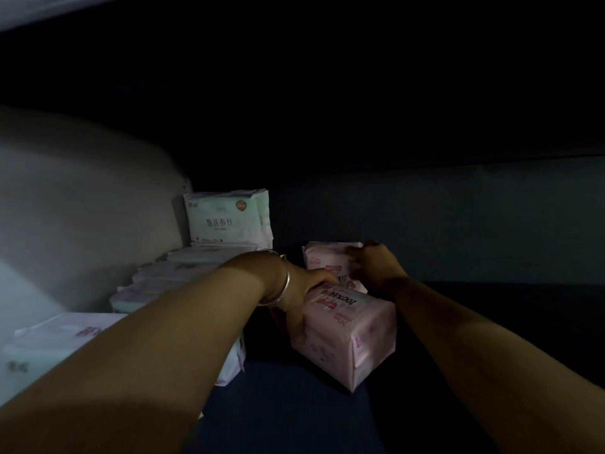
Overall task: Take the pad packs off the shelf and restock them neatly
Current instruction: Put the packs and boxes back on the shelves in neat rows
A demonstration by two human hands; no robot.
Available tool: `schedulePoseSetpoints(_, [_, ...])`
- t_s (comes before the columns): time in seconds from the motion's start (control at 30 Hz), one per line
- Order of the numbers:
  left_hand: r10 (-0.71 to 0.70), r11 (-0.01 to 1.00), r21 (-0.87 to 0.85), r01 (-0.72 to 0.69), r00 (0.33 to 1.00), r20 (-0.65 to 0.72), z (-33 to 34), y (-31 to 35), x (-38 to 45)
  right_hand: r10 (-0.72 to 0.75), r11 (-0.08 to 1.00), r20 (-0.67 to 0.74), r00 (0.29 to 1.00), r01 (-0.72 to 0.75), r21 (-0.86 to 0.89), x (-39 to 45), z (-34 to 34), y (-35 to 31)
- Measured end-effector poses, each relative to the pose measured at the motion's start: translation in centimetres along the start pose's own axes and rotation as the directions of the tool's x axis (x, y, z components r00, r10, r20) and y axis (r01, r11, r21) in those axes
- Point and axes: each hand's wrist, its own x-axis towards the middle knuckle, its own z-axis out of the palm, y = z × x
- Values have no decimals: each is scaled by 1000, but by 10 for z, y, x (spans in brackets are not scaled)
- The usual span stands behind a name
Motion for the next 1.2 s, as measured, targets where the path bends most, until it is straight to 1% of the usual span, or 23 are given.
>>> schedulePoseSetpoints(0.07, [4,996,-88,-4,1000,-10,3,0,-2,-34,997,54,998,31,65,-4,-6,4])
schedulePoseSetpoints(0.1, [3,991,-130,-6,1000,-22,5,-1,-3,-20,990,41,999,14,140,-8,-10,7])
schedulePoseSetpoints(0.13, [3,986,-165,-9,999,-38,6,-1,-4,-8,978,-24,1000,13,210,-13,-14,9])
schedulePoseSetpoints(0.2, [17,989,-148,-30,996,-88,8,0,-7,37,959,-121,992,-1,282,-25,-22,13])
schedulePoseSetpoints(0.23, [34,994,-94,-46,991,-128,7,1,-9,77,927,-86,993,-39,374,-34,-28,14])
schedulePoseSetpoints(0.27, [54,997,-37,-61,984,-168,7,2,-12,115,846,27,993,-112,521,-45,-35,12])
schedulePoseSetpoints(0.3, [75,997,5,-76,977,-201,5,4,-15,112,721,201,973,-219,657,-54,-40,10])
schedulePoseSetpoints(0.33, [96,995,29,-92,969,-226,4,7,-17,61,627,384,921,-334,704,-63,-47,8])
schedulePoseSetpoints(0.37, [121,993,43,-114,963,-240,2,10,-20,-13,605,514,858,-403,687,-71,-52,5])
schedulePoseSetpoints(0.4, [144,989,49,-137,959,-245,1,14,-23,-90,582,591,801,-439,684,-80,-55,2])
schedulePoseSetpoints(0.43, [163,987,43,-158,953,-254,0,17,-26,-166,553,613,772,-442,706,-87,-56,-2])
schedulePoseSetpoints(0.47, [178,983,19,-180,943,-281,0,20,-29,-224,488,596,771,-441,753,-92,-59,-6])
schedulePoseSetpoints(0.53, [167,972,-84,-221,893,-417,-1,25,-34,-243,379,492,836,-385,842,-101,-61,-11])
schedulePoseSetpoints(0.6, [19,933,-287,-217,827,-562,-1,25,-40,-206,270,369,906,-310,912,-106,-61,-11])
schedulePoseSetpoints(0.63, [-81,875,-437,-211,825,-560,0,26,-43,-181,191,318,930,-284,940,-107,-61,-10])
schedulePoseSetpoints(0.7, [-194,686,-707,-171,894,-404,5,28,-50,-121,53,261,958,-256,965,-112,-61,-9])
schedulePoseSetpoints(0.77, [-141,561,-816,-138,956,-258,11,29,-57,-107,-12,210,972,-213,977,-121,-62,-11])
schedulePoseSetpoints(0.83, [-40,537,-824,-180,971,-238,16,31,-61,-127,-8,222,967,-225,974,-129,-61,-8])
schedulePoseSetpoints(0.9, [-15,637,-743,-206,960,-279,20,32,-60,-158,58,263,952,-257,965,-134,-60,-1])
schedulePoseSetpoints(1.0, [16,851,-483,-208,928,-371,18,28,-52,-217,328,314,924,-234,915,-132,-59,5])
schedulePoseSetpoints(1.07, [29,921,-353,-166,932,-362,14,25,-49,-197,453,323,926,-206,867,-128,-56,1])
schedulePoseSetpoints(1.13, [8,945,-297,-136,919,-394,12,23,-42,-137,495,271,953,-171,852,-122,-52,-5])
schedulePoseSetpoints(1.2, [-59,954,-286,-94,872,-486,13,18,-30,-65,487,197,978,-141,862,-112,-43,-7])
